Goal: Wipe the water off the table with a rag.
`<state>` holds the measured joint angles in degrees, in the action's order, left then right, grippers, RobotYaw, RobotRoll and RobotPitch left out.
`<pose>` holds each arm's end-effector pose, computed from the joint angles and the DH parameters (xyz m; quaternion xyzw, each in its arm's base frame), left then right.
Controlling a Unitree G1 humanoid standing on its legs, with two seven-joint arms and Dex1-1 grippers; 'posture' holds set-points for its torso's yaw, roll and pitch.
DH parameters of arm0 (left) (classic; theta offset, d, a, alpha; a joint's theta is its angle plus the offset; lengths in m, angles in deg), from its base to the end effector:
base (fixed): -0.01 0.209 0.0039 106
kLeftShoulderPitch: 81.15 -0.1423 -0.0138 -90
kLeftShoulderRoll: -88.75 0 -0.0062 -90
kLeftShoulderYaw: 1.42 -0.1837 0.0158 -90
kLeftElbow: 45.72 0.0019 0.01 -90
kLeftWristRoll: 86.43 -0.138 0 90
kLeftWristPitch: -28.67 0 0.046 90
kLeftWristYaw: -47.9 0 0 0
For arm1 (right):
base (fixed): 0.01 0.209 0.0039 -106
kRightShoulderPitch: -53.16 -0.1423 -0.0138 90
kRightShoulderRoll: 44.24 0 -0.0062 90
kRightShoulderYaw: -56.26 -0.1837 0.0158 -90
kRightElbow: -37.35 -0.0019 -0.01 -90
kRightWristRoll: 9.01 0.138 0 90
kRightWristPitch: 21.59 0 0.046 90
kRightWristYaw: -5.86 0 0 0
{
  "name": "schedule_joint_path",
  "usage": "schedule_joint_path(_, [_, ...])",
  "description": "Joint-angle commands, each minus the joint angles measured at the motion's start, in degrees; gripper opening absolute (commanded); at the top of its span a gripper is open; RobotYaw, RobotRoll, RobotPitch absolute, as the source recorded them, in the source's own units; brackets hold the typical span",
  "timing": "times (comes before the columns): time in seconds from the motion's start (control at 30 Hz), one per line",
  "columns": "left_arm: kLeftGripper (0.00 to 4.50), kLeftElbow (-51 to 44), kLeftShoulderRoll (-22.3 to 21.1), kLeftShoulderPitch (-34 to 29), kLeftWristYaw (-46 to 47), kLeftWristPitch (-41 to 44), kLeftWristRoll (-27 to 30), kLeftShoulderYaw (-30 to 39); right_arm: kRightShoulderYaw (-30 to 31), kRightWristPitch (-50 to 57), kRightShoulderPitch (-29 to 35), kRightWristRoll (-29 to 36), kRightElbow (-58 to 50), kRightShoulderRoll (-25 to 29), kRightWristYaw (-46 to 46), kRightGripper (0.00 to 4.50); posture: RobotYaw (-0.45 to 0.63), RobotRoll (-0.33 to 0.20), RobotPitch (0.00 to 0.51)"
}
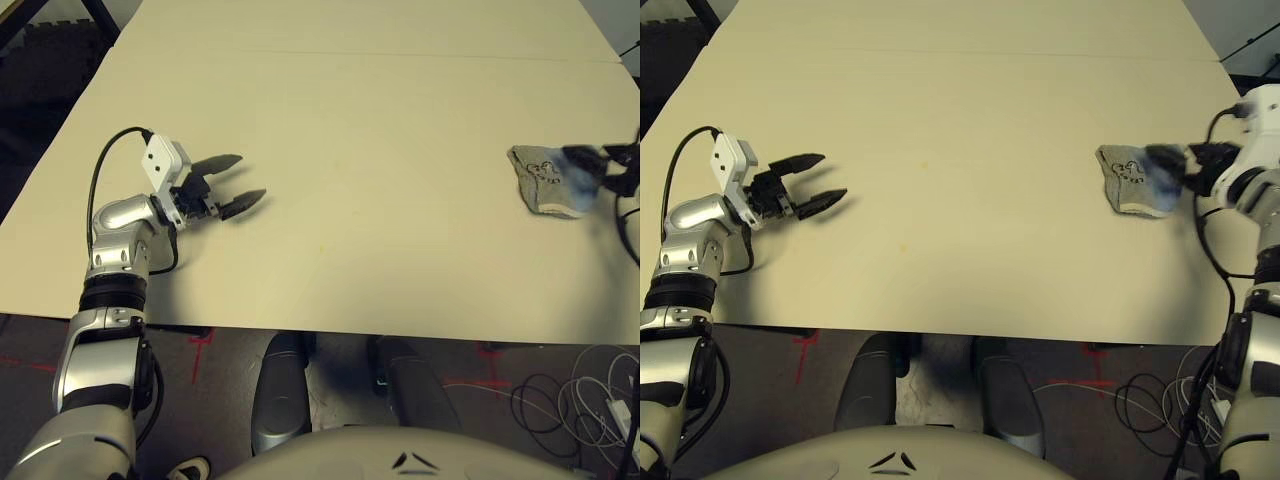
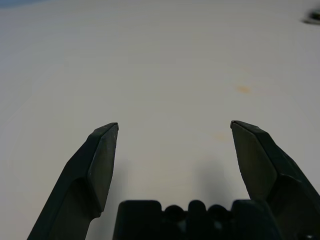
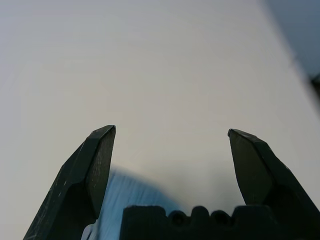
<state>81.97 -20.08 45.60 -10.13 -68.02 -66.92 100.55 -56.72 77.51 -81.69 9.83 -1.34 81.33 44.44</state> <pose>0.2972 0.3059 0.1559 0.0997 -0.0828 -0.3286 0.9355 0.2628 -0.3952 0.2112 -0.0212 -0.0326 -0.0027 0.9992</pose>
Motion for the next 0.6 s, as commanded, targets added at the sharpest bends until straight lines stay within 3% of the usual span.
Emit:
schedule_joint_path(0.03, [4.50,4.30,-0.39,1.89,8.42,-0.96,-1.04,3.30,-2.56,-7.93,-0.37,-0.42,5.16,0.21,-3.75,4.49,0.13,0.000,0.236])
schedule_joint_path(0.3, [4.50,16.25,-2.79,7.34,28.17,-7.01,-5.57,7.04,-3.38,-20.18,0.19,-0.59,10.50,-2.81,-8.49,4.49,0.15,0.000,0.232])
schedule_joint_path(0.6, [4.50,20.10,-3.10,7.98,31.02,-11.56,-6.13,7.53,-3.59,-23.83,3.78,0.04,10.89,-7.05,-10.01,4.49,0.15,0.000,0.223])
